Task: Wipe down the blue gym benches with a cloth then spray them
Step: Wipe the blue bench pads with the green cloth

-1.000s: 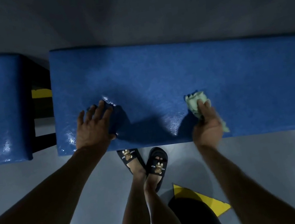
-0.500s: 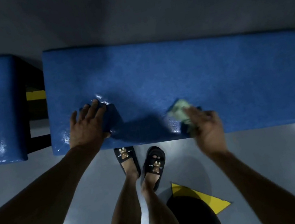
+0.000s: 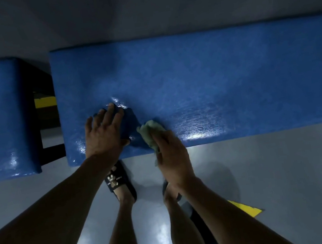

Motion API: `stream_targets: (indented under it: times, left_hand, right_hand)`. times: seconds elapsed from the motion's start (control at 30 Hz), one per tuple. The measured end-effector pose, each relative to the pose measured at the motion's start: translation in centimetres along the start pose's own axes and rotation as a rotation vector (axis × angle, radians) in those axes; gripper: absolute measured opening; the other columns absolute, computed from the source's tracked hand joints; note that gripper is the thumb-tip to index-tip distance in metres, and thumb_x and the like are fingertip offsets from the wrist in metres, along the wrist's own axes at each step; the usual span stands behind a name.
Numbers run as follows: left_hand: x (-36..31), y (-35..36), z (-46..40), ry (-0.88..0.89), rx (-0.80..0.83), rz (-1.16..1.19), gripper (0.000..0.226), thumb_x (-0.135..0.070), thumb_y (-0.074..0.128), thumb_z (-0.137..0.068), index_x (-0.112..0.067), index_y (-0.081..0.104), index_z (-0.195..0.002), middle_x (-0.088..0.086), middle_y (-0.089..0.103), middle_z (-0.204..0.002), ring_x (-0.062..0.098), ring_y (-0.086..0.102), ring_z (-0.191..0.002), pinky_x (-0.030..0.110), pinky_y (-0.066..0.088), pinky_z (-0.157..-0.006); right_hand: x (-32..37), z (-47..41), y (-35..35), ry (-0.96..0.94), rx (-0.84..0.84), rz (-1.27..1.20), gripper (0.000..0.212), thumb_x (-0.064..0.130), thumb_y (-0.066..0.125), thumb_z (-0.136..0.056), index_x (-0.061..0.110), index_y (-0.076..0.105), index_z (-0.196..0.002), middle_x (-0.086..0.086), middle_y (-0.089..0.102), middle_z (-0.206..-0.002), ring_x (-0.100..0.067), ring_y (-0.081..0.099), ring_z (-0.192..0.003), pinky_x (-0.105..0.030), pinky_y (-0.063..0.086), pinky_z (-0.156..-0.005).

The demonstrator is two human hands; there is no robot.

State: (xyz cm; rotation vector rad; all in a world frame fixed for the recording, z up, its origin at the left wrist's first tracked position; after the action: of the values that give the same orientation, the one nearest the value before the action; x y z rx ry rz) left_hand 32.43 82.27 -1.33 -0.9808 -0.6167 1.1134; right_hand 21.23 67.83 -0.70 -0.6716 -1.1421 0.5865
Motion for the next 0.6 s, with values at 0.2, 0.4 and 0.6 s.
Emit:
stream_targets:
  times: [0.2, 0.4, 0.6]
  left_hand:
    - [0.5, 0.2, 0.0, 0.028, -0.006, 0.036, 0.096, -0.047, 0.076, -0.076, -0.028, 0.021, -0.152, 0.001, 0.014, -0.163, 0.031, 0.015, -0.148, 0.051, 0.012, -0.120]
    - [1.0, 0.5, 0.0, 0.058, -0.011, 0.068, 0.095, -0.049, 0.073, -0.077, -0.030, 0.018, -0.153, -0.001, 0.009, -0.164, 0.030, 0.013, -0.148, 0.049, 0.011, -0.120]
    - [1.2, 0.5, 0.0, 0.080, -0.029, 0.094, 0.094, -0.049, 0.074, -0.076, -0.030, 0.022, -0.152, -0.003, 0.012, -0.163, 0.030, 0.016, -0.146, 0.049, 0.011, -0.119]
  right_hand:
    - [-8.8, 0.0, -7.7, 0.092, -0.054, 0.085, 0.051, 0.022, 0.061, -0.078, 0.026, 0.061, -0.130, -0.004, 0.054, -0.104, -0.030, 0.063, -0.084, -0.029, 0.049, -0.069]
    - [-16.8, 1.8, -14.6, 0.539, -0.365, 0.193, 0.055, 0.032, 0.054, -0.077, 0.023, 0.059, -0.131, -0.014, 0.050, -0.106, -0.036, 0.058, -0.089, -0.029, 0.038, -0.072]
    - [-5.8, 0.6, -3.0, 0.380, -0.365, 0.078, 0.064, 0.024, 0.053, -0.079, 0.024, 0.050, -0.143, -0.012, 0.053, -0.120, -0.035, 0.058, -0.097, -0.035, 0.050, -0.078]
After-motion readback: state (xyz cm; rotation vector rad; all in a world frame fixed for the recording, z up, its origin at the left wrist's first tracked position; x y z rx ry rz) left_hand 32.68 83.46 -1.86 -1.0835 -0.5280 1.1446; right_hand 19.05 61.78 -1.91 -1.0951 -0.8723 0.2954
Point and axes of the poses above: each hand's wrist, its own z-axis away from the middle knuckle, its own y-axis out of the palm, x = y × z, the point moved 7 cm from there along -z, towards the middle knuckle
